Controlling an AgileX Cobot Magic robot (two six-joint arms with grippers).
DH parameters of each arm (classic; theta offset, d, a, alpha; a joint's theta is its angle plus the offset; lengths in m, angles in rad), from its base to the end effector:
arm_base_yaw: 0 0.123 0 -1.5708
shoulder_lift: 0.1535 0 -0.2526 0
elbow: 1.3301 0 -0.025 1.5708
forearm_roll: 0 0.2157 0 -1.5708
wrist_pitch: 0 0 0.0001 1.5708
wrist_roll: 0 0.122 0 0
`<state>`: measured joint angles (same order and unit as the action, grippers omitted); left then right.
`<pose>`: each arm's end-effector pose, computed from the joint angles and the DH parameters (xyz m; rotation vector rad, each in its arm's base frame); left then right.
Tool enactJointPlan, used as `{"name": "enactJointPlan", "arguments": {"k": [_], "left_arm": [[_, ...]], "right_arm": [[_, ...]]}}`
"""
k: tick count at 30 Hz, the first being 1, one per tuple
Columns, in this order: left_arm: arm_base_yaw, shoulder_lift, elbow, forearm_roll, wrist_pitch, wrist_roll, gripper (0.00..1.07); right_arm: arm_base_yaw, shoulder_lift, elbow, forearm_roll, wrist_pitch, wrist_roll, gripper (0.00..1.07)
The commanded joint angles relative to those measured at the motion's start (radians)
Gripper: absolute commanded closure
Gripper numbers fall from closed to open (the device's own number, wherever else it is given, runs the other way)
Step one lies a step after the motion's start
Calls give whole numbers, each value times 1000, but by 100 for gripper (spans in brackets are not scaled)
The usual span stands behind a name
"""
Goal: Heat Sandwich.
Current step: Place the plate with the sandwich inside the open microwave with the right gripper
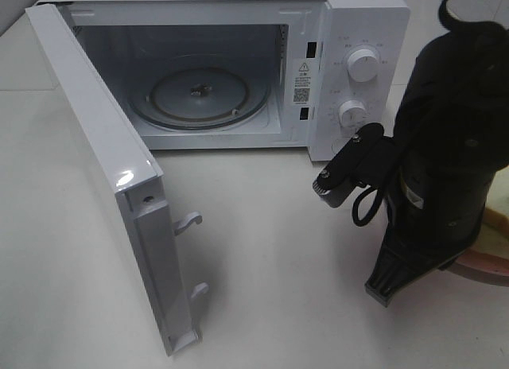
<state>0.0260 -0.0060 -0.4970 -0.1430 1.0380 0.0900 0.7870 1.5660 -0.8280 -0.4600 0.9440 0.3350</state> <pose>0.0252 -0.0143 0.2489 0.0692 2.0106 -0.0965 0.1916 0.1301 0.1482 -1.0441 2.7348 -0.4800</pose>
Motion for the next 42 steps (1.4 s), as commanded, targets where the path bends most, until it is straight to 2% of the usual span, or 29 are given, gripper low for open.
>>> {"name": "enactJointPlan", "arguments": {"k": [1,28,33,42], "left_arm": [[1,-25,3,-2,-3,-6,7],[1,-25,3,-2,-3,-6,7],[1,-25,3,-2,-3,-6,7],[1,-25,3,-2,-3,-6,7]], "right_arm": [[26,-34,2,-19,42,-19,104],[292,-142,2,7,70,-125,104],[325,-142,2,7,68,-165,103],[331,-142,2,0,51,-297,103]]}}
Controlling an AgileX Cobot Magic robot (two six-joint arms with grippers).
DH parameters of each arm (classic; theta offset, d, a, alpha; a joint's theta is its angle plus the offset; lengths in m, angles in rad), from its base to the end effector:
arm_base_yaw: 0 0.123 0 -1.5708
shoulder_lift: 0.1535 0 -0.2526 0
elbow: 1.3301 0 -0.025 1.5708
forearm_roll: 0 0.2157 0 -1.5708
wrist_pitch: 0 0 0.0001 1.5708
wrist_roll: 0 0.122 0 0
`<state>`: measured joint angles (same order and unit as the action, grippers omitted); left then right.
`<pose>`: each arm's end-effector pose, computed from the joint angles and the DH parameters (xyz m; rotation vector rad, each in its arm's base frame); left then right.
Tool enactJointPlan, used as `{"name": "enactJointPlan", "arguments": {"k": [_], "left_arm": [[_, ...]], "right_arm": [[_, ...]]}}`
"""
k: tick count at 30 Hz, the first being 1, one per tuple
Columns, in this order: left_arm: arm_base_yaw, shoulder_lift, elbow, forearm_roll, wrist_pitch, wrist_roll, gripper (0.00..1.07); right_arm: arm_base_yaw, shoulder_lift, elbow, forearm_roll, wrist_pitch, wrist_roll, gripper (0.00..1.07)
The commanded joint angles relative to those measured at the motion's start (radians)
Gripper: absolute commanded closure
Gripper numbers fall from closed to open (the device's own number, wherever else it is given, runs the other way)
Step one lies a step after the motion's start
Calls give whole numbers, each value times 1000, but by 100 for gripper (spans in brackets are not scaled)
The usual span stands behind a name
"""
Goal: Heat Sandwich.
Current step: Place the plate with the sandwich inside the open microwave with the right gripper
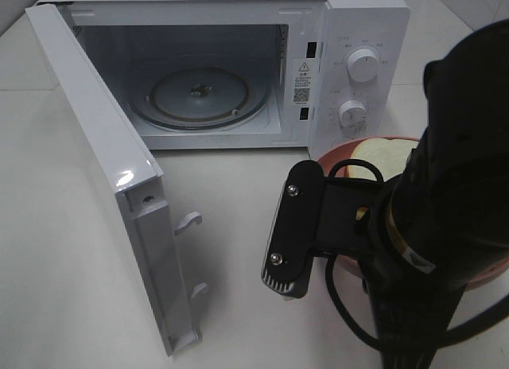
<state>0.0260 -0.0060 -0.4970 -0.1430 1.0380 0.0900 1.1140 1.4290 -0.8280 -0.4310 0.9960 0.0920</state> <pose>0.0252 -0.0143 0.2489 0.0692 2.0106 -0.0965 0.1333 0.1741 0.1777 -1.6697 2.3195 -0.3891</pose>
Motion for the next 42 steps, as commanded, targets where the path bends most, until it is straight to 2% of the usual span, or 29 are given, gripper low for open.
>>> {"name": "enactJointPlan", "arguments": {"k": [1,14,28,30,36,42], "left_arm": [[1,-25,3,-2,-3,-6,7],[1,-25,3,-2,-3,-6,7],[1,-25,3,-2,-3,-6,7],[1,-25,3,-2,-3,-6,7],[1,-25,3,-2,-3,-6,7],[1,-25,3,-2,-3,-6,7]], "right_arm": [[4,-5,2,-29,-1,-54,103],[4,-5,2,-28,-91,-221,102],[0,-5,2,-37,-178,-256,103],[-31,-5,2,-33,-194,-321,107],[-100,-5,2,-29,-234,-480,107],[-129,-5,2,-25,-270,-583,107]]}}
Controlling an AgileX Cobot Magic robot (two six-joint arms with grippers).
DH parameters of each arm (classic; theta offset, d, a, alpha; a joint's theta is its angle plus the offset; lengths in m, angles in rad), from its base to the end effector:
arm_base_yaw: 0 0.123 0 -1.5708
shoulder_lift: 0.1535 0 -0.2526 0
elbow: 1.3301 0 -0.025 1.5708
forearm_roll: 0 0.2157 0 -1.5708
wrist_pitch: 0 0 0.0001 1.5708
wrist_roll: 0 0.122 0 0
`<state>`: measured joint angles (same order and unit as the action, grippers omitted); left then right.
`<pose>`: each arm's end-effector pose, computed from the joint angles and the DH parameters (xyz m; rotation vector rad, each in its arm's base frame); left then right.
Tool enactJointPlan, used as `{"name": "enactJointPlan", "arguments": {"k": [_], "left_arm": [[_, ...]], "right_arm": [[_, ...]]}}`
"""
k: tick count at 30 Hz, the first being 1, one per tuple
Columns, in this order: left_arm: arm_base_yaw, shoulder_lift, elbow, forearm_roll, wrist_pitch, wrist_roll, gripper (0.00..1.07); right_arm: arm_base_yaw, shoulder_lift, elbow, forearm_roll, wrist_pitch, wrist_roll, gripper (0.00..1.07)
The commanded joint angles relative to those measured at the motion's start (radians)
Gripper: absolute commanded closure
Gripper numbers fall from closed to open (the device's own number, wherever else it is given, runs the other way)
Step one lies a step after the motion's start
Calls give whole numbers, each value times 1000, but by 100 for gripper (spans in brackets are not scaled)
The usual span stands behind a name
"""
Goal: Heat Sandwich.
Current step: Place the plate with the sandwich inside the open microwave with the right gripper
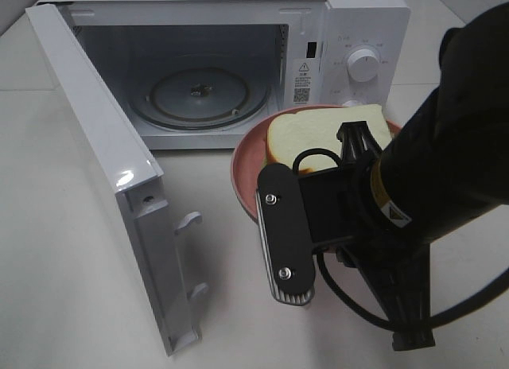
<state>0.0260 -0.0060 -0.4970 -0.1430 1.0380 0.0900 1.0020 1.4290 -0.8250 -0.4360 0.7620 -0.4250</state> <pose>0.0252 -0.0143 0.2489 0.0692 2.0106 -0.0965 0.1602 0.1845 0.1807 -2.0655 1.8130 -0.3468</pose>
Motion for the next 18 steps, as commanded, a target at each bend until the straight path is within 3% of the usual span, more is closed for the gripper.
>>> {"name": "enactJointPlan", "arguments": {"k": [1,13,18], "left_arm": [[1,-25,3,-2,-3,-6,7],[1,-25,3,-2,-3,-6,7],[1,-25,3,-2,-3,-6,7]], "right_arm": [[-24,-5,-1,-20,-44,-83,107],[-131,-5,-1,124,-116,-434,107],[-195,-5,-1,244,-160,-612,107]]}}
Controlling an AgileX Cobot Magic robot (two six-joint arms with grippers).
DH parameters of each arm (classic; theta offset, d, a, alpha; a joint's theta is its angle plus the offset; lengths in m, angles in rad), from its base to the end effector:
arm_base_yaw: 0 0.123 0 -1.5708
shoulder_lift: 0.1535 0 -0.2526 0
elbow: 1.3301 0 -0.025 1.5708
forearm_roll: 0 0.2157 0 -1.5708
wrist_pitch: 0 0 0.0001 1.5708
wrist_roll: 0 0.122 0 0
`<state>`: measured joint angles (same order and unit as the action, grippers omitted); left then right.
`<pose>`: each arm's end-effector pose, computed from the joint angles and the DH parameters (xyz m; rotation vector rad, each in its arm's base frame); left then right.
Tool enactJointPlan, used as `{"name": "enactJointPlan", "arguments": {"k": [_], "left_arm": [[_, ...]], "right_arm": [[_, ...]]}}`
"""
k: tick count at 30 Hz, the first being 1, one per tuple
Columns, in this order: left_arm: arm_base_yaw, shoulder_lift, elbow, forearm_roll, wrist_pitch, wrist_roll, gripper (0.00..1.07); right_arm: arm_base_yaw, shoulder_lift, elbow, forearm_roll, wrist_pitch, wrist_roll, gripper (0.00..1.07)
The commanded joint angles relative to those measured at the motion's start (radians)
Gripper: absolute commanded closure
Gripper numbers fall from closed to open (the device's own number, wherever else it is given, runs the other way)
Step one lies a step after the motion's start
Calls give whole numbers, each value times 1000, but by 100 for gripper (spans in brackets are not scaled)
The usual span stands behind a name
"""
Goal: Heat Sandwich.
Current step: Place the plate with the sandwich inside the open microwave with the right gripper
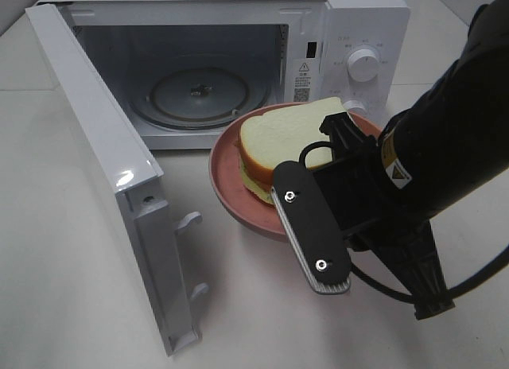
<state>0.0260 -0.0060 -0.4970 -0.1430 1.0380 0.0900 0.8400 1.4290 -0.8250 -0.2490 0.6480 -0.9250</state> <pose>0.0252 -0.0143 0.2489 0.0692 2.0106 -0.0965 0.1818 0.1756 0.1806 -2.2486 1.5524 -0.2852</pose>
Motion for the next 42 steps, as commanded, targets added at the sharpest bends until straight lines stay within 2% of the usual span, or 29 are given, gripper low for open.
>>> {"name": "enactJointPlan", "arguments": {"k": [1,4,7,14,17,28,33,42], "left_arm": [[1,-25,3,-2,-3,-6,7],[1,-25,3,-2,-3,-6,7],[1,-25,3,-2,-3,-6,7],[1,-25,3,-2,-3,-6,7],[1,-25,3,-2,-3,-6,7],[1,-25,3,-2,-3,-6,7],[1,-25,3,-2,-3,-6,7],[1,-25,3,-2,-3,-6,7]], "right_arm": [[-46,-5,-1,87,-49,-159,107],[-96,-5,-1,210,-57,-334,107],[-129,-5,-1,273,-67,-441,107],[-177,-5,-3,329,-88,-585,107],[-190,-5,-3,395,-91,-664,107],[-190,10,-10,398,-160,-666,107],[-187,41,-51,442,-165,-700,107],[-174,116,-123,447,-155,-723,107]]}}
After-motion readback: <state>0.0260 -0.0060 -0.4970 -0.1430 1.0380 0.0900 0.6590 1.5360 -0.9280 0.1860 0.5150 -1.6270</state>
